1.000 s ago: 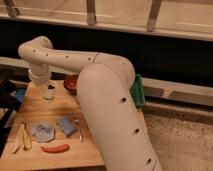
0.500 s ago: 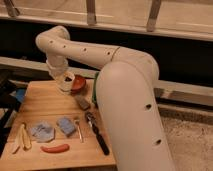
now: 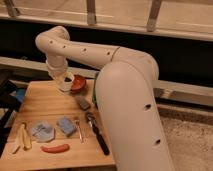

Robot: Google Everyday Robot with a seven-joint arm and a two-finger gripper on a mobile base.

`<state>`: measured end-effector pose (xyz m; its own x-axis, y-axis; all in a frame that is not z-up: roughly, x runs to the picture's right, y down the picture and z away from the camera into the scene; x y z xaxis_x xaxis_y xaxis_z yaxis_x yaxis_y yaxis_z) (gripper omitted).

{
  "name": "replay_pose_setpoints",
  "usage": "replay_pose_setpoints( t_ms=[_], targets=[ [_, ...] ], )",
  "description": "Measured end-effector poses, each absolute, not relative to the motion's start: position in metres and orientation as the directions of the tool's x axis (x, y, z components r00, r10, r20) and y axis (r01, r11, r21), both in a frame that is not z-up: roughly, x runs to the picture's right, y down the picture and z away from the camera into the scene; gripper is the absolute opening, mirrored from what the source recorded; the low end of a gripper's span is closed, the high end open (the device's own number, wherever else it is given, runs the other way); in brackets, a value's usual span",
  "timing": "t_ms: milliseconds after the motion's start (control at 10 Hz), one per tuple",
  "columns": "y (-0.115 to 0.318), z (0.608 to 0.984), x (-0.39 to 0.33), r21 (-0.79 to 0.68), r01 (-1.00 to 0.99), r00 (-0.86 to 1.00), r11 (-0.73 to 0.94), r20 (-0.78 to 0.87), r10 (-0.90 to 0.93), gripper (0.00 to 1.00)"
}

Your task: Stack cups into tray

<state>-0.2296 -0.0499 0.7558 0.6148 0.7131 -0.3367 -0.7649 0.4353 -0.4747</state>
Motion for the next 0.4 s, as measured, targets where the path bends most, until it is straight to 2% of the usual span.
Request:
replay_pose_setpoints(
  t_ms=[200, 400],
  targets=[
    [-0.051, 0.757, -0.222, -0.439, -0.783, 0.601, 0.44, -0.354, 0.716, 0.0],
    [-0.068, 0.755, -0.193, -0.318, -0.836, 0.544, 0.447, -0.375, 0.751, 0.0]
  ],
)
